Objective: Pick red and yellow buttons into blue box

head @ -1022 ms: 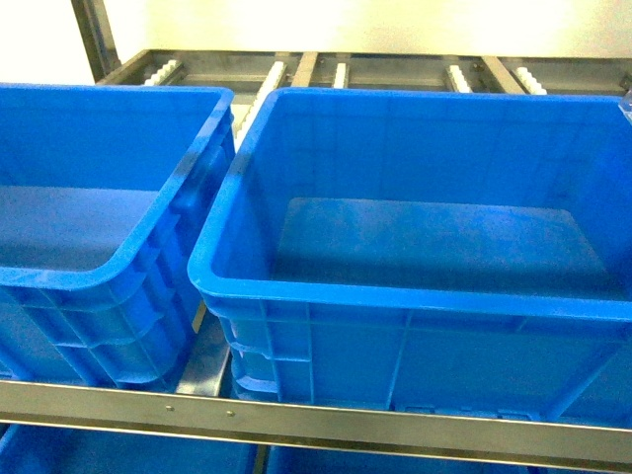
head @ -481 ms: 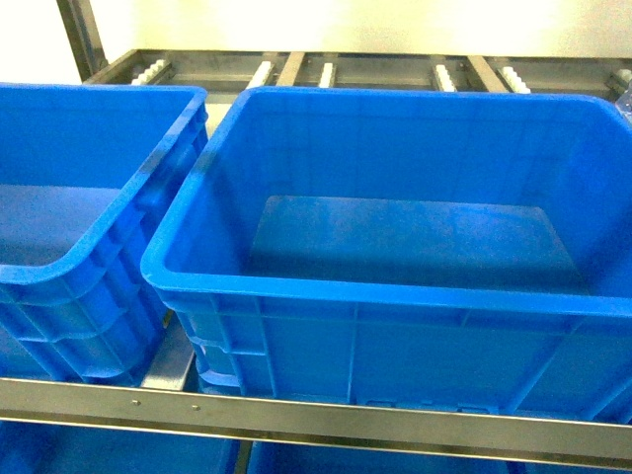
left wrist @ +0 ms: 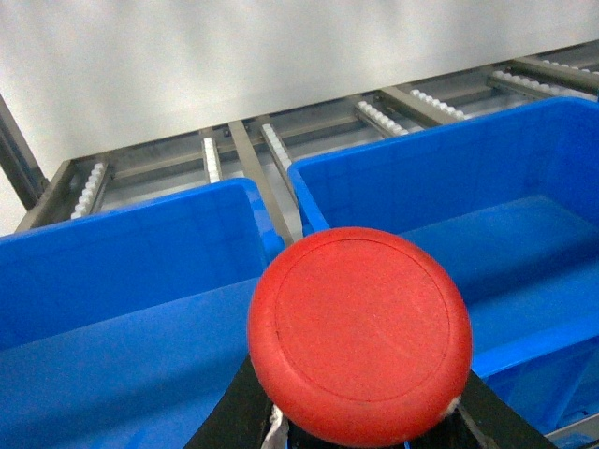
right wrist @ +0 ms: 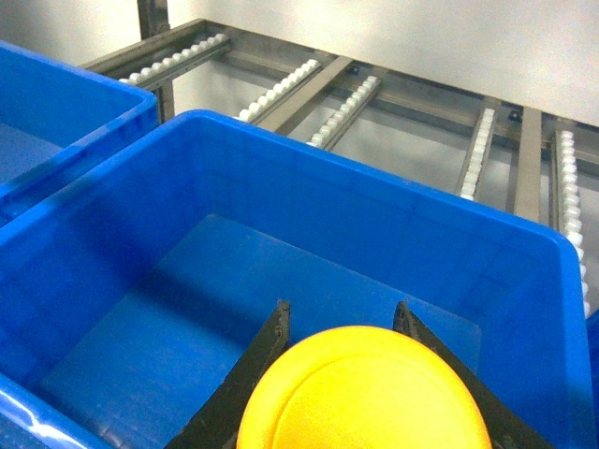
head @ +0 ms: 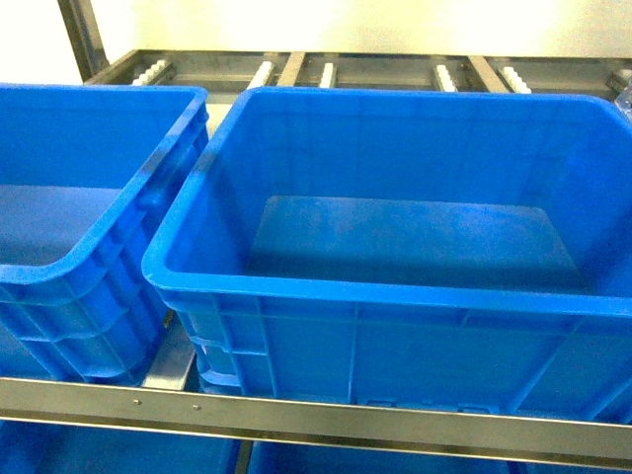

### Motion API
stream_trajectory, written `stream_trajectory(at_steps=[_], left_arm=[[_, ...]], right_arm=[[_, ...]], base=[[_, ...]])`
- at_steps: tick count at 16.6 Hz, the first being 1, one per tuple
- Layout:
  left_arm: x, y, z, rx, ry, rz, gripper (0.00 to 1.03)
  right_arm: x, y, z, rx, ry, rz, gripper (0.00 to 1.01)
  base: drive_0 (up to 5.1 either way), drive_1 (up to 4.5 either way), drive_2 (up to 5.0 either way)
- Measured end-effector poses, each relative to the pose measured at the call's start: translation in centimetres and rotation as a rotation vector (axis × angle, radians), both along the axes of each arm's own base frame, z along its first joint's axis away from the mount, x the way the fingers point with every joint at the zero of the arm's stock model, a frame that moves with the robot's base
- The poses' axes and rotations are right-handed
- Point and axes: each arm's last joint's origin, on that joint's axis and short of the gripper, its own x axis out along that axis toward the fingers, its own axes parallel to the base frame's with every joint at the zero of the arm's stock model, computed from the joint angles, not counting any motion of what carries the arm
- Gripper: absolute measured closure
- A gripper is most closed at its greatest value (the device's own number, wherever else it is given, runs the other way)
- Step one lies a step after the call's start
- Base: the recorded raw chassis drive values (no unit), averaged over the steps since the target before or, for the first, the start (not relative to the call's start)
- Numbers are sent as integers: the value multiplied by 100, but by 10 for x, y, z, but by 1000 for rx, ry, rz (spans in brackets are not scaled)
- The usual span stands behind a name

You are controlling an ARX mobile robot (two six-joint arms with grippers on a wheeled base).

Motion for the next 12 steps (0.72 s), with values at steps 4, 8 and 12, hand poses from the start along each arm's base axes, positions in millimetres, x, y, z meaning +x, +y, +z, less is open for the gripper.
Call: stream_trajectory(at_steps=[4, 8, 12], left_arm=[[0, 0, 0, 0, 0, 0, 79], [0, 0, 0, 0, 0, 0, 79], [0, 0, 0, 0, -1, 0, 79]], right_arm=[[51, 21, 1, -36, -8, 121, 72], [104, 32, -44, -169, 59, 121, 72], [109, 21, -51, -189, 83, 71, 54]], base=[[0, 0, 0], [0, 0, 0], [0, 0, 0]])
